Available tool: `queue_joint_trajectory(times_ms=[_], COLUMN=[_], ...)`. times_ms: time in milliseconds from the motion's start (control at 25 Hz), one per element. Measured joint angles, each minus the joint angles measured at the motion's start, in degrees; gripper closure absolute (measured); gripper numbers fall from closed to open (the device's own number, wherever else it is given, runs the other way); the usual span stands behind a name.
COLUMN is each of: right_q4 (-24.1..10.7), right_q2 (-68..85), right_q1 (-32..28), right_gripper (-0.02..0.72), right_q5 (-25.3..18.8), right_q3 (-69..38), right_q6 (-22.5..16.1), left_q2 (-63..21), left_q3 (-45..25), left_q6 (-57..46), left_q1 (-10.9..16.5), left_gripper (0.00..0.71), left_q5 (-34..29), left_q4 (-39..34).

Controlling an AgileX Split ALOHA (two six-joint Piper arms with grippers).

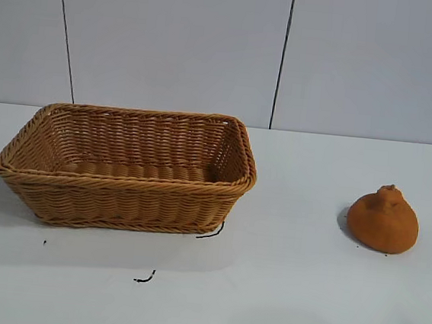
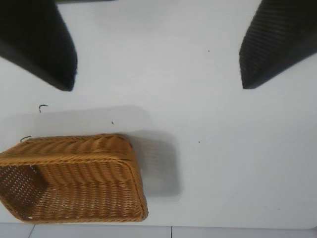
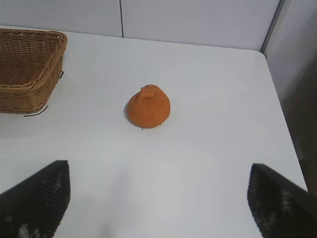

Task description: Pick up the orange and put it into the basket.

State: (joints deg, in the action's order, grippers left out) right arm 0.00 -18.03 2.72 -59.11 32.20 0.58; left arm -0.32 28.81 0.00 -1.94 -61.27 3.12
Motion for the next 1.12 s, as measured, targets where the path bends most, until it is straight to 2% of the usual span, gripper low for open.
queue_joint_trajectory(times_ms=[280, 560, 880, 1120], right_q4=[0.5, 2.9, 4.7, 4.7], right_q2=[-31.8, -60.1, -82.9, -95.3], right_q1=[0.0, 0.0, 0.0, 0.0], right_gripper=[0.008, 0.008, 0.008, 0.008], right_q5=[2.1, 3.5, 3.6, 4.3], right_q3=[9.5, 26.9, 46.3, 51.8], right_q6=[0.0, 0.0, 1.7, 1.0], left_q2=[0.0, 0.0, 0.0, 0.0], left_q3=[0.0, 0.0, 0.0, 0.0], left_q6=[0.0, 0.0, 0.0, 0.0], left_q1=[0.0, 0.0, 0.0, 0.0], left_gripper=[0.071, 0.071, 0.071, 0.071], left_q5=[0.0, 0.0, 0.0, 0.0], left_q4=[0.0, 0.0, 0.0, 0.0])
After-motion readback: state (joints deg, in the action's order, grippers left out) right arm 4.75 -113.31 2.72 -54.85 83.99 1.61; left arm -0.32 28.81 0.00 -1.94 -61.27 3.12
